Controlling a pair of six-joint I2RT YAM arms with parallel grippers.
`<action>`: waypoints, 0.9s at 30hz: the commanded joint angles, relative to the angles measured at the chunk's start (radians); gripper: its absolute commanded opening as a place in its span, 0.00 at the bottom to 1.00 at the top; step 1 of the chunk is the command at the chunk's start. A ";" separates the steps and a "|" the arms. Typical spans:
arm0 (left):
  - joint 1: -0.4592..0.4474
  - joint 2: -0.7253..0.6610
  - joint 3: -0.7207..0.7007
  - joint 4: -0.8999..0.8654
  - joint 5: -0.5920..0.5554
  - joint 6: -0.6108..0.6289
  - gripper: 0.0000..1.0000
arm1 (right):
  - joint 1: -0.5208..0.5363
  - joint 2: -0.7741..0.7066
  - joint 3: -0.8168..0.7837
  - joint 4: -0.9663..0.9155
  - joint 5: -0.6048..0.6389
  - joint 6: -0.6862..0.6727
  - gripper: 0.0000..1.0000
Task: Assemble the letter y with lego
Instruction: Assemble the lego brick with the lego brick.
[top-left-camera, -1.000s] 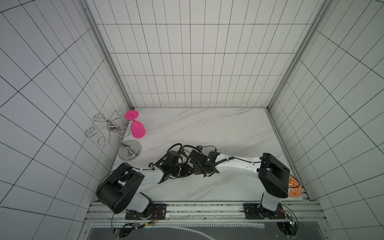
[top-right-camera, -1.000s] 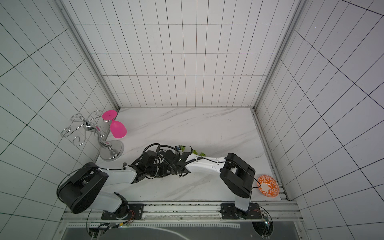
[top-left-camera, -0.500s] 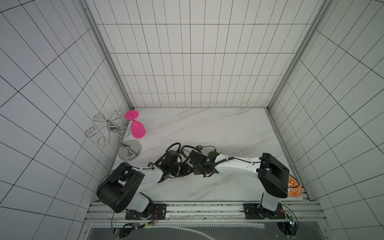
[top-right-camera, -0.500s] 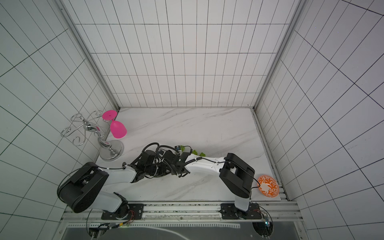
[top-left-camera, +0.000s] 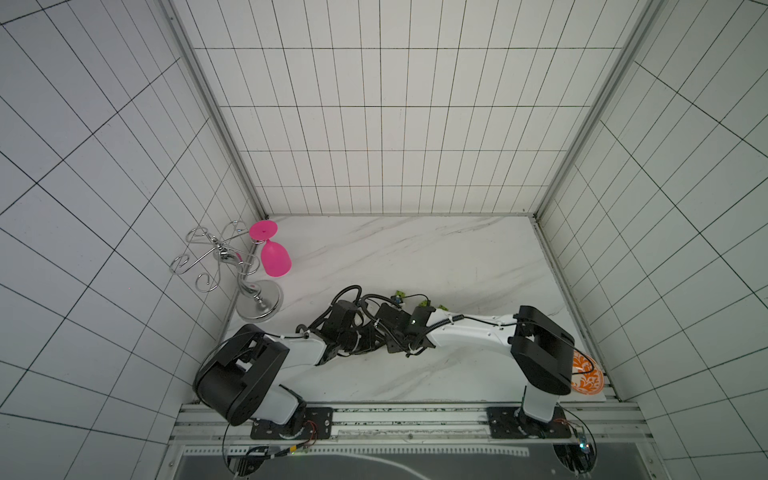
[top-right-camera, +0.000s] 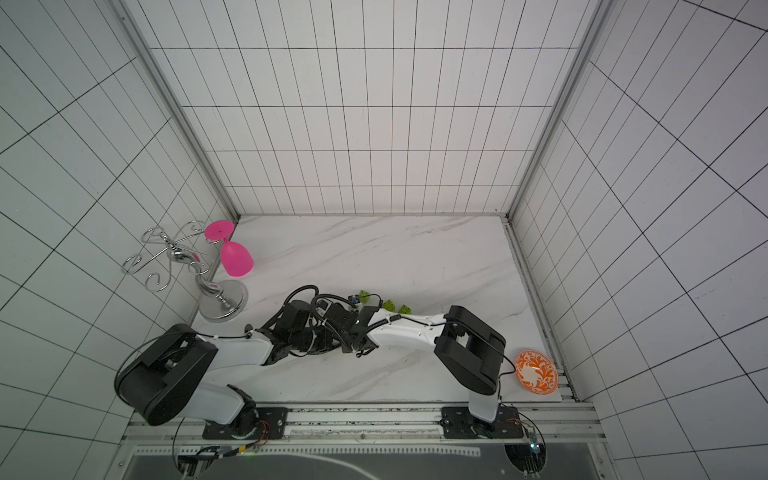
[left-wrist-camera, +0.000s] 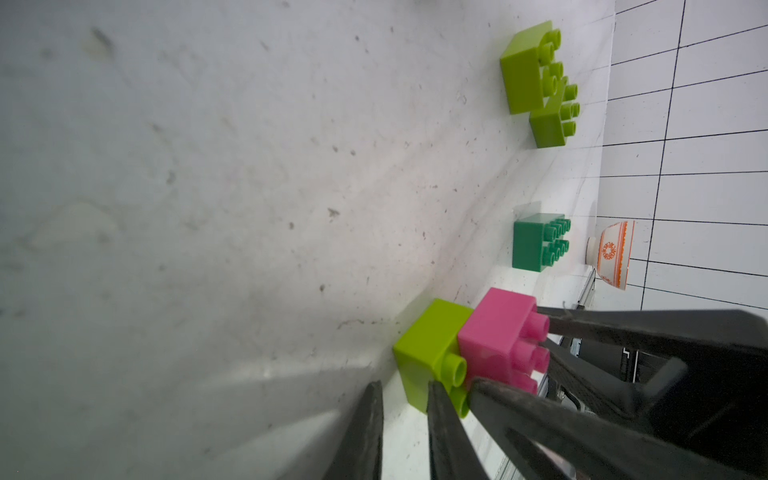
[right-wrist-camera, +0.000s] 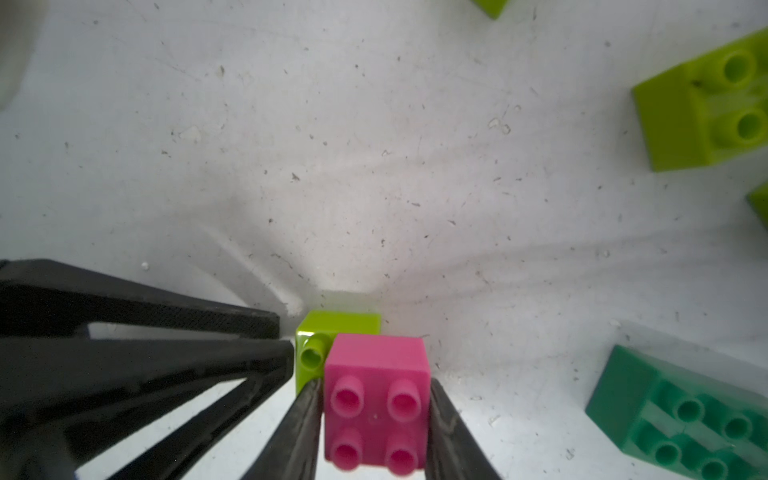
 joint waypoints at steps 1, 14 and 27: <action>0.004 0.006 0.009 -0.014 -0.013 0.009 0.22 | 0.008 0.022 0.022 -0.084 0.009 0.004 0.43; 0.004 -0.022 0.011 -0.039 -0.018 0.014 0.22 | 0.008 -0.026 0.124 -0.134 0.067 -0.033 0.51; 0.003 -0.062 0.006 -0.053 -0.020 0.011 0.22 | 0.009 -0.054 0.139 -0.101 0.052 -0.045 0.52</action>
